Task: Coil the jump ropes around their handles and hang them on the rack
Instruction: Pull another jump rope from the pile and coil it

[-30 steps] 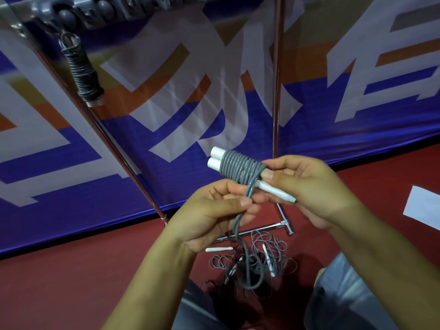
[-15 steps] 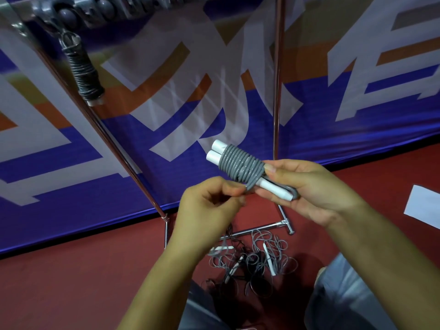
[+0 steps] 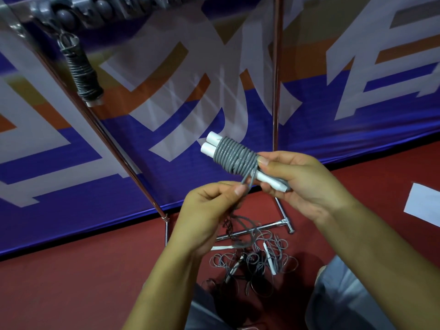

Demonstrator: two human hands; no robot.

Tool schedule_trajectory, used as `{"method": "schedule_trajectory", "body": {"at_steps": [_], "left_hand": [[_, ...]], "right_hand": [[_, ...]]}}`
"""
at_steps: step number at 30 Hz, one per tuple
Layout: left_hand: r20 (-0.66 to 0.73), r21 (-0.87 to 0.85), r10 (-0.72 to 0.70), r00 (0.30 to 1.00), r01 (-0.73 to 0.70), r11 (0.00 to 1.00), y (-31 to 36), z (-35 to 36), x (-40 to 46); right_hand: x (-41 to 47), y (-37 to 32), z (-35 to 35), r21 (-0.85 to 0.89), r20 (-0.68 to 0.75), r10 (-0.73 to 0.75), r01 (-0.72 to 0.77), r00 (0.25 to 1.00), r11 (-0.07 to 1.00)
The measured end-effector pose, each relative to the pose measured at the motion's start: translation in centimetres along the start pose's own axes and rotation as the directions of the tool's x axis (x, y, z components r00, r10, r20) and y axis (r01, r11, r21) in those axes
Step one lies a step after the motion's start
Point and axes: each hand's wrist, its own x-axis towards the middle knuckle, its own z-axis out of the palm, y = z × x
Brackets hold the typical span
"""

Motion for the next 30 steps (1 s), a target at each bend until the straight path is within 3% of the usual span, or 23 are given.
{"method": "schedule_trajectory", "body": {"at_steps": [6, 15, 22, 30], "left_hand": [[0.009, -0.075, -0.044, 0.999, 0.044, 0.996, -0.3, 0.1, 0.2], [0.145, 0.227, -0.136, 0.98, 0.101, 0.969, 0.5, -0.3, 0.8], [0.191, 0.06, -0.219, 0.957, 0.212, 0.975, -0.6, -1.3, 1.0], [0.309, -0.064, -0.145, 0.94, 0.172, 0.983, -1.0, -2.9, 1.6]], "right_hand": [[-0.2, -0.3, -0.4, -0.003, 0.079, 0.016, -0.016, 0.997, 1.0], [-0.2, -0.6, -0.9, -0.054, 0.109, -0.01, 0.016, 0.994, 0.998], [0.1, -0.2, -1.2, -0.015, 0.102, 0.033, -0.031, 0.994, 0.999], [0.3, -0.4, -1.6, 0.136, 0.159, 0.149, -0.171, 0.976, 0.976]]}}
